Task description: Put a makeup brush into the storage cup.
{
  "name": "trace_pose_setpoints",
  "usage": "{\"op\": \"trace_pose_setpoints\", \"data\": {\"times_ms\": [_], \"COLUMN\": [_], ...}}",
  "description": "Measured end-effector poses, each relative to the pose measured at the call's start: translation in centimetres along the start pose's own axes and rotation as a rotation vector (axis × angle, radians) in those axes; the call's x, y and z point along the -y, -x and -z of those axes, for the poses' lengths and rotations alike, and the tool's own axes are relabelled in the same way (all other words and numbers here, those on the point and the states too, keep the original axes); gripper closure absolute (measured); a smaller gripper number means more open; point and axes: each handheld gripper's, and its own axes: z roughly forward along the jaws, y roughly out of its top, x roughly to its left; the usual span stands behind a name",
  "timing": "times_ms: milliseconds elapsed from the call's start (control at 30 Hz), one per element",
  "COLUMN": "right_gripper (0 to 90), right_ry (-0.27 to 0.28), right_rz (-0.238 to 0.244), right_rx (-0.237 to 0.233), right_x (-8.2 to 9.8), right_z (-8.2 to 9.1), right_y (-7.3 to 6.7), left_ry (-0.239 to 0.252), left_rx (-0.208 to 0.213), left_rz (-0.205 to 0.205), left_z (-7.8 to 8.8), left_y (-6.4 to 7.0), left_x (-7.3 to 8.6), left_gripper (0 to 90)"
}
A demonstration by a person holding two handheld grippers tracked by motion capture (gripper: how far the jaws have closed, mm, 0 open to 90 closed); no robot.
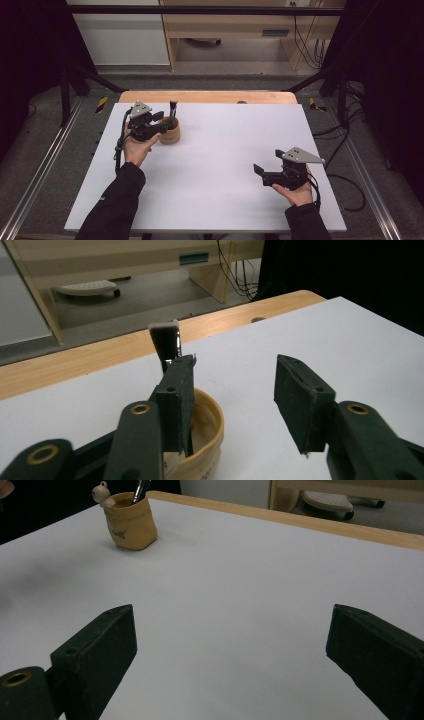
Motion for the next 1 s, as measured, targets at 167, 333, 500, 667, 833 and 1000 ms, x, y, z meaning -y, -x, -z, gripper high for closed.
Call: {"op": "trace_pose_setpoints", "data": {"times_ms": [167, 333, 500, 667, 833, 1000], "right_gripper": [6.4, 6.2, 6.1, 6.3, 6.4, 6.5], "right_ry": [0.004, 0.008, 0.012, 0.018, 0.021, 0.022], "right_rz": [-0.006, -0.013, -0.013, -0.016, -0.013, -0.014], "right_rx": [-0.001, 0.000, -0.002, -0.006, -0.005, -0.009], "right_x": [0.0, -0.1, -0.1, -0.1, -0.1, 0.0], "right_z": [0.1, 0.2, 0.3, 0.5, 0.6, 0.6], "right_y": [0.1, 0.2, 0.3, 0.4, 0.4, 0.4], "left_ry": [0.013, 0.008, 0.022, 0.016, 0.028, 0.027], "left_rx": [0.021, 0.038, 0.053, 0.066, 0.070, 0.071], "left_rz": [-0.007, -0.024, -0.040, -0.060, -0.059, -0.057], "left_z": [1.2, 2.4, 3.9, 5.2, 6.4, 7.4], "left_y": [0.3, 0.6, 1.1, 1.5, 1.7, 1.7], "left_x": [0.3, 0.8, 1.0, 1.4, 2.2, 3.0], "left_gripper": [42.6, 37.5, 33.3, 28.6, 25.0, 21.5]}}
